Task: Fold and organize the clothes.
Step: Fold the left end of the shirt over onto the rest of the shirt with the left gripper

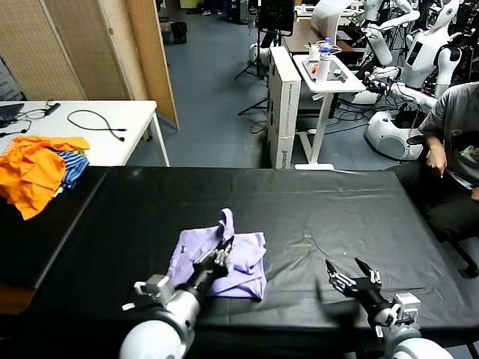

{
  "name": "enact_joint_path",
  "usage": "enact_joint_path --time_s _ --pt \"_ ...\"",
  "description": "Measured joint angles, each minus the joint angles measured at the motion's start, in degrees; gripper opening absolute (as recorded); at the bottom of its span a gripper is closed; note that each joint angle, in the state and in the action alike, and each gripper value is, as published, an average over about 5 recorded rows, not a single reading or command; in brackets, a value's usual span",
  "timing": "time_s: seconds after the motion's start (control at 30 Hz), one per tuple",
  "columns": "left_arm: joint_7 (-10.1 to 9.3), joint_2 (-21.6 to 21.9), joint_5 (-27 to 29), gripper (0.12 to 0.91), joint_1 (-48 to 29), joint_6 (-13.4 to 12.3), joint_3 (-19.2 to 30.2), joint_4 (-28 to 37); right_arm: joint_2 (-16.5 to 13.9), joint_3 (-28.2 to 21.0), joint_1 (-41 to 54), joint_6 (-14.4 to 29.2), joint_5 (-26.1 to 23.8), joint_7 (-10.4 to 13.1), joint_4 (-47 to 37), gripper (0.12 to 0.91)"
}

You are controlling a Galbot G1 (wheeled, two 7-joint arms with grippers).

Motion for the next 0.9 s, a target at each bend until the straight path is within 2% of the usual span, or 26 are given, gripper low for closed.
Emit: enact_joint_path --time_s 0.23,0.5,0.6,0.83,0.9 --pt "1.30 -0.74 3.84 0.192 -0.25 -1.36 0.60 3.29 -0.31 -0.76 0.71 -0.51 0.03 0.24 0.41 0.907" --pt "0.99 -1.96 6.75 0.203 1.40 -2.65 2.80 5.58 -2.46 -3.00 2.82 -2.30 1.34 0.44 1.19 0.907" --pt "0.78 -2.14 7.27 0.309 1.84 -3.03 3.27 5.57 -3.47 -4.02 3.66 -2.50 2.74 -0.01 1.45 0.907" --pt "0.79 -0.64 5.50 0.748 1.98 -2.83 2.15 2.60 -6.25 -8.40 6.92 -3.53 6.46 -0.41 1.30 0.907" --pt "0.57 -0.04 4.67 0.834 1.67 -2.70 0.89 1.14 -7.12 -10.28 8.60 -3.92 7.41 -0.24 1.22 0.907"
